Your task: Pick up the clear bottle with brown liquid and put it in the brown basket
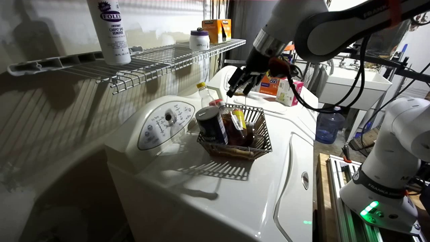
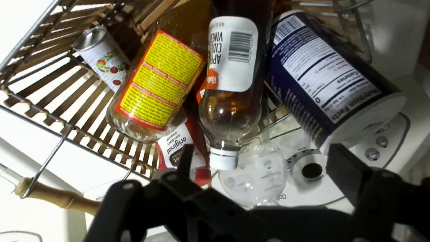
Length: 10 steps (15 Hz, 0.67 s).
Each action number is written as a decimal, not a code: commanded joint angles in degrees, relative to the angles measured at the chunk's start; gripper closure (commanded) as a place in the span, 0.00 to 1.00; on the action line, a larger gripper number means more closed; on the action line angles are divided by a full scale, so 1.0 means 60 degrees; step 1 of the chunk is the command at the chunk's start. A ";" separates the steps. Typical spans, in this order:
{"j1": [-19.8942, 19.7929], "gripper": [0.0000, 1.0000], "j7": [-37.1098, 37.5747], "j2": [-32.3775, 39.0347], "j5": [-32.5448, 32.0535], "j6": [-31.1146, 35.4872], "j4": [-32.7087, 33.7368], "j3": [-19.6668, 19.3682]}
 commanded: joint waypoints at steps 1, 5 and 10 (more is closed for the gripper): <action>-0.0288 0.00 0.0286 -0.0466 -0.0409 -0.1008 0.0474 0.0263; -0.0211 0.00 0.0286 -0.0636 -0.0191 -0.2430 0.1043 0.0185; -0.0117 0.00 0.0246 -0.0602 -0.0173 -0.4005 0.1680 0.0169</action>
